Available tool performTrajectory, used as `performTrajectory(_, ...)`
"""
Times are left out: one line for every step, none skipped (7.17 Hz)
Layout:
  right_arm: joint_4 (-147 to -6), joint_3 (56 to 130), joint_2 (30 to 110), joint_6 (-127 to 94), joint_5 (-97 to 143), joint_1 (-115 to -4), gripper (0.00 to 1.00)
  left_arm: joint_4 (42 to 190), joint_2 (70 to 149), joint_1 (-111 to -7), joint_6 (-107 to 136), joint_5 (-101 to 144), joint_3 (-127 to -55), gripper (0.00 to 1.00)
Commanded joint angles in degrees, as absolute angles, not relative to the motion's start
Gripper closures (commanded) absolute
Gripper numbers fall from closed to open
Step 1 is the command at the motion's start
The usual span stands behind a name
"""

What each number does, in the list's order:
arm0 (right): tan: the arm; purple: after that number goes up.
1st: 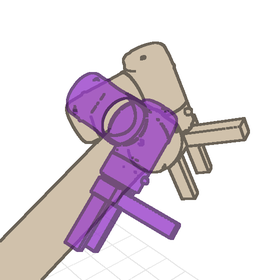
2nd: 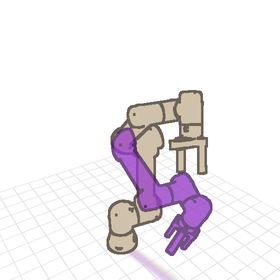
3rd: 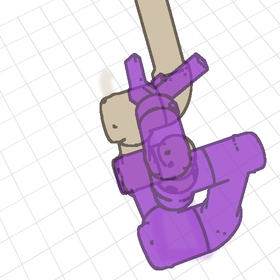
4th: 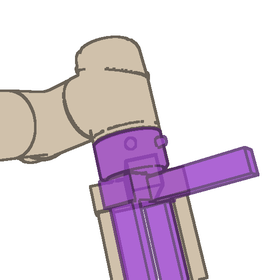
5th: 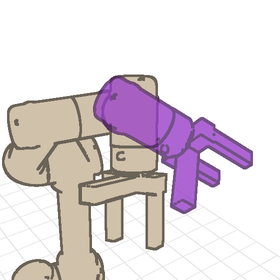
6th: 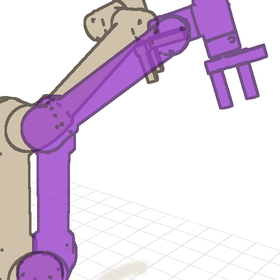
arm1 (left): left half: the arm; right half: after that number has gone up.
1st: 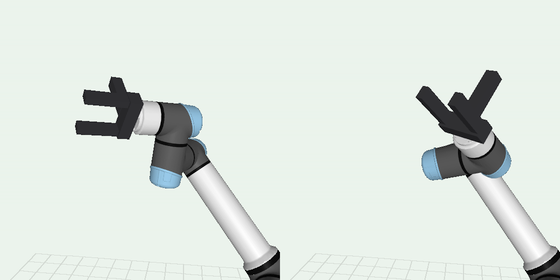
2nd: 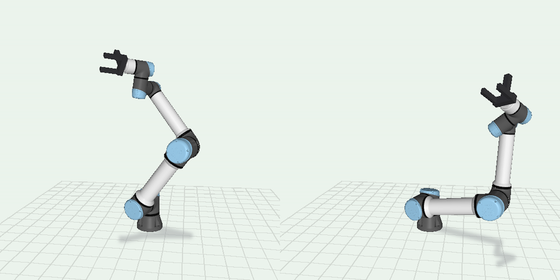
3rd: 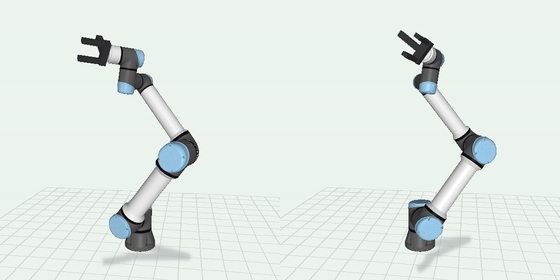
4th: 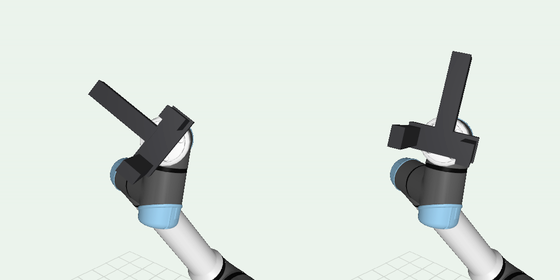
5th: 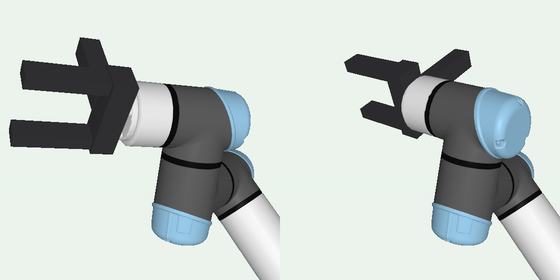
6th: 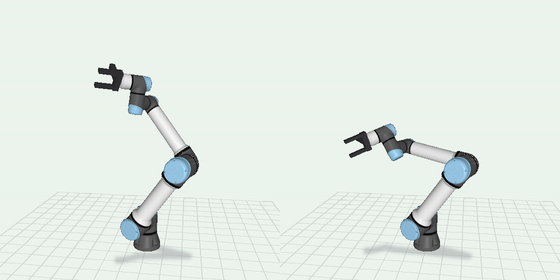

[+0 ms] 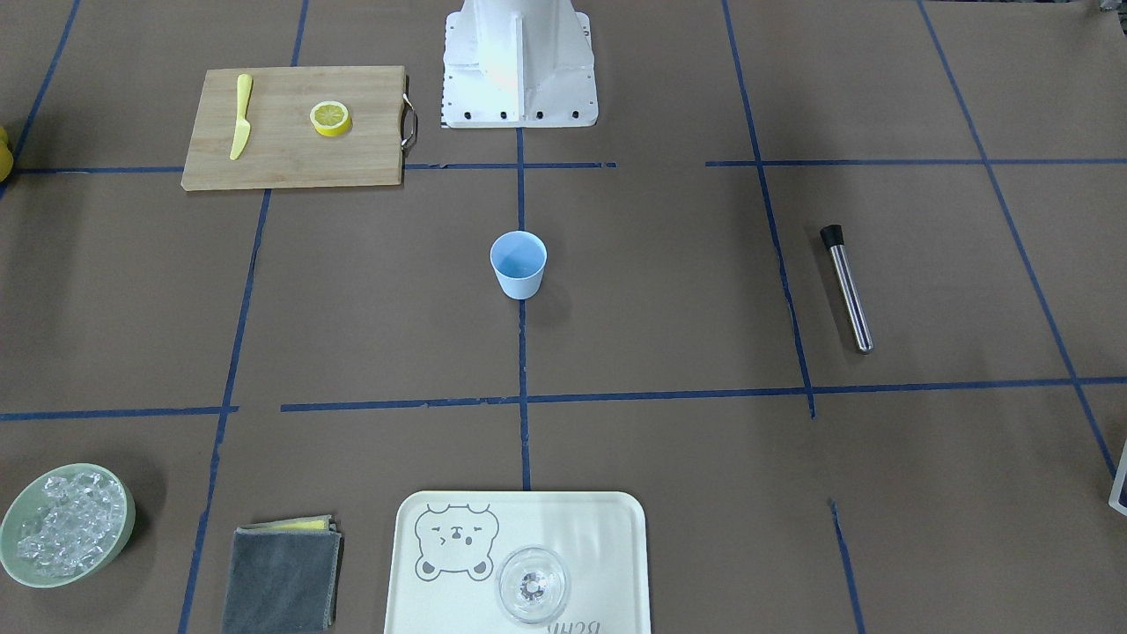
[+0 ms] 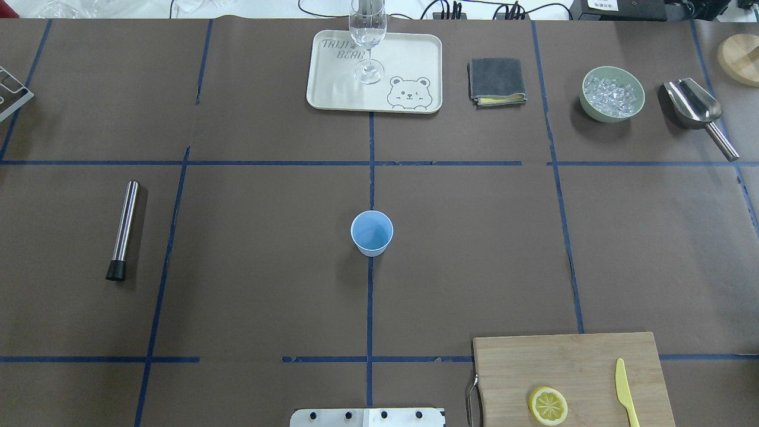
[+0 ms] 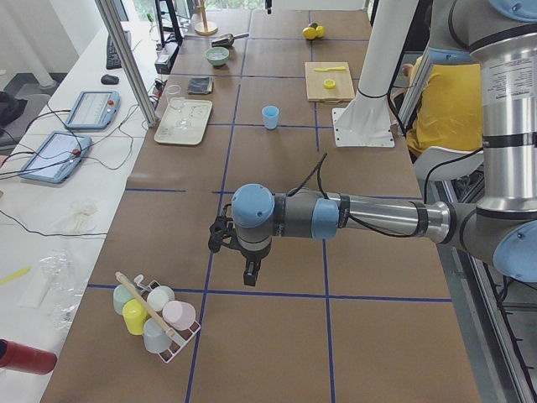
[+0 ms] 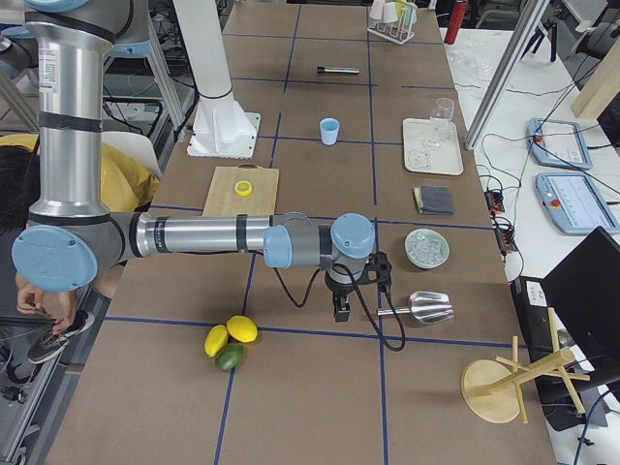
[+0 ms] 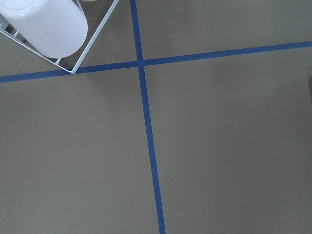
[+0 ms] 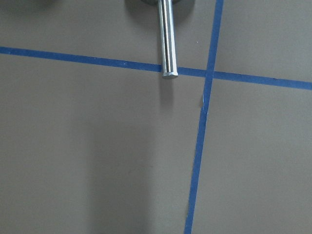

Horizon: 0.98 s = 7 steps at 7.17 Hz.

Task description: Squeeze lemon into cup

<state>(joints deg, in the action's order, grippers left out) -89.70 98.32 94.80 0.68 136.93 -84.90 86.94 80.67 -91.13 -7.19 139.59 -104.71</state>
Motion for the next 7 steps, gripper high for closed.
performTrajectory(-89.6,100.3,95.6,1.3,136.8,-84.9,0.0,87.1,80.3,-91.2,-6.9,139.7,-105.3,0.0)
performTrajectory(-89.6,101.7,96.6,1.3,136.9,-84.9,0.0,87.2,80.4,-91.1,-7.1,139.7,-105.0,0.0)
performTrajectory(-89.6,102.0,96.7,1.5,136.8,-84.6,0.0,87.2,80.3,-91.2,-6.9,139.7,-105.6,0.0)
performTrajectory(-89.6,102.5,96.4,1.3,136.9,-84.2,0.0,87.2,80.7,-91.1,-6.9,139.8,-106.5,0.0)
performTrajectory(-89.6,104.0,97.2,0.4,138.1,-83.5,0.0,87.3,80.8,-91.1,-6.9,139.9,-107.3,0.0)
performTrajectory(-89.6,105.4,98.0,0.3,139.5,-81.9,0.0,88.3,80.8,-91.1,-6.9,140.3,-108.6,0.0)
performTrajectory(-89.6,107.1,98.1,-5.0,139.5,-79.6,0.0,90.3,80.7,-91.1,-7.1,140.3,-108.3,0.0)
